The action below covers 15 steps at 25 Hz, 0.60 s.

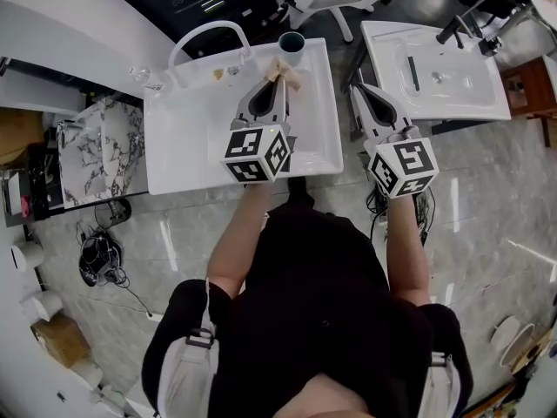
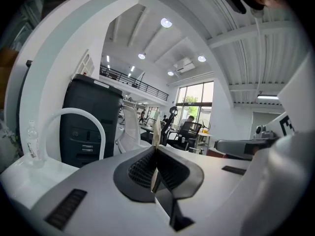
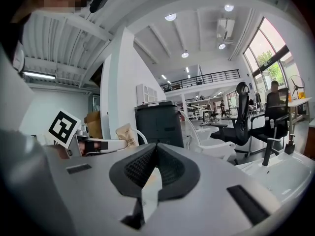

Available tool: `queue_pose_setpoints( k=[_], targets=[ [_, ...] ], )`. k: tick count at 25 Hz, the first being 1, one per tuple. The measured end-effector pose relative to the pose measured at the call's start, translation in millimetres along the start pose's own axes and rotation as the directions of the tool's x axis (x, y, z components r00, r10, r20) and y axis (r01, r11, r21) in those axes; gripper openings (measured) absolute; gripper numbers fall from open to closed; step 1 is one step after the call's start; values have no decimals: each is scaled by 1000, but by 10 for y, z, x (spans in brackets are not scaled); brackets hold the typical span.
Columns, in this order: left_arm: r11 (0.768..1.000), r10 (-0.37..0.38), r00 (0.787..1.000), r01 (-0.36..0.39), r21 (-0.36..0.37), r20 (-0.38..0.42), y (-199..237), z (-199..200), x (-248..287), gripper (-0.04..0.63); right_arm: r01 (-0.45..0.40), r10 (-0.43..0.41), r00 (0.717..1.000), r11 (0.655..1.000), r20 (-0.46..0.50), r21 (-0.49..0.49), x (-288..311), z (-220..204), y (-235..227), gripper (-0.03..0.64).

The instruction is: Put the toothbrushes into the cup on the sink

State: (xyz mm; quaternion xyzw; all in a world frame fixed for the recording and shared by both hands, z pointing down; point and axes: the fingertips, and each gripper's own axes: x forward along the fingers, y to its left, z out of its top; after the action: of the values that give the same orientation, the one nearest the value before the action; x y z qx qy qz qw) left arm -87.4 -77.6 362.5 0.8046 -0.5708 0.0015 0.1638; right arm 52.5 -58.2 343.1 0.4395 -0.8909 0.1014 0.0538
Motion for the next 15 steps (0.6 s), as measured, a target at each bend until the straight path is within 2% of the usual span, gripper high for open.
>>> queue_pose_setpoints(
  k=[7,15],
  targets=[
    [1000,-14,1000,15,16,-21,285,-39,175,15,9,-9,999,1000,-40,-6,269,-88,57,31],
    [999,-46,999,46,-12,-2,463,4,301,15,8,-7,997,1000,-71,23,469,-222,120,31]
  ],
)
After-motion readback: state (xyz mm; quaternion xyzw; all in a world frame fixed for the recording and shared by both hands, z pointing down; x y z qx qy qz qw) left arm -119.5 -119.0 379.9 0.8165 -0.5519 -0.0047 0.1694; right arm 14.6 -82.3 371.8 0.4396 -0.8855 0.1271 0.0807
